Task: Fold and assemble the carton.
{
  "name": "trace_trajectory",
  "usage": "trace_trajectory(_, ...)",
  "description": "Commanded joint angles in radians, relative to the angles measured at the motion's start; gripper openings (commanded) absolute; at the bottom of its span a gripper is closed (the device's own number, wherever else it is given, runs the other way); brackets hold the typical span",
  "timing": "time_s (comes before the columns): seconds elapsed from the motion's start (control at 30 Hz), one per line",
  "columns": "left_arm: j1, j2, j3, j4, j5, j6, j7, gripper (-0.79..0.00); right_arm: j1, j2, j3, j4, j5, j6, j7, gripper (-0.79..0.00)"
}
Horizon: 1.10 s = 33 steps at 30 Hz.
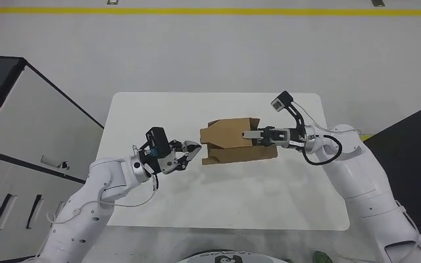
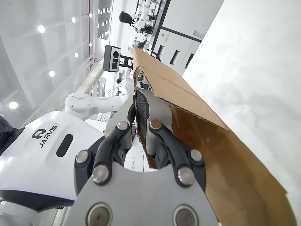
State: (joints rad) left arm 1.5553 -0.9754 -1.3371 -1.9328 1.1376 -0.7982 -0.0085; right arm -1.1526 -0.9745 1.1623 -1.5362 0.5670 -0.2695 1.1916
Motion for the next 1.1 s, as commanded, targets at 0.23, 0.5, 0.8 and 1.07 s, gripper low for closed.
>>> trace_trajectory(0.23, -0.015, -0.001, 0.011, 0.017, -0.01, -0.012, -0.005, -0.785, 0.018, -0.009, -0.023, 0.009, -0.01, 0.001, -0.013, -0.785)
trace_trajectory(0.5, -0.032, -0.002, 0.019, 0.022, -0.02, -0.034, -0.002, -0.785, 0.035, -0.016, -0.04, 0.022, -0.015, 0.005, -0.014, -0.785)
trace_trajectory(0.8, -0.047, -0.003, 0.035, 0.029, -0.025, -0.055, -0.002, -0.785, 0.047, -0.022, -0.046, 0.034, -0.021, 0.014, -0.028, -0.785)
trace_trajectory(1.07, -0.059, -0.004, 0.04, 0.04, -0.026, -0.053, -0.008, -0.785, 0.059, -0.027, -0.056, 0.044, -0.021, 0.016, -0.023, -0.785)
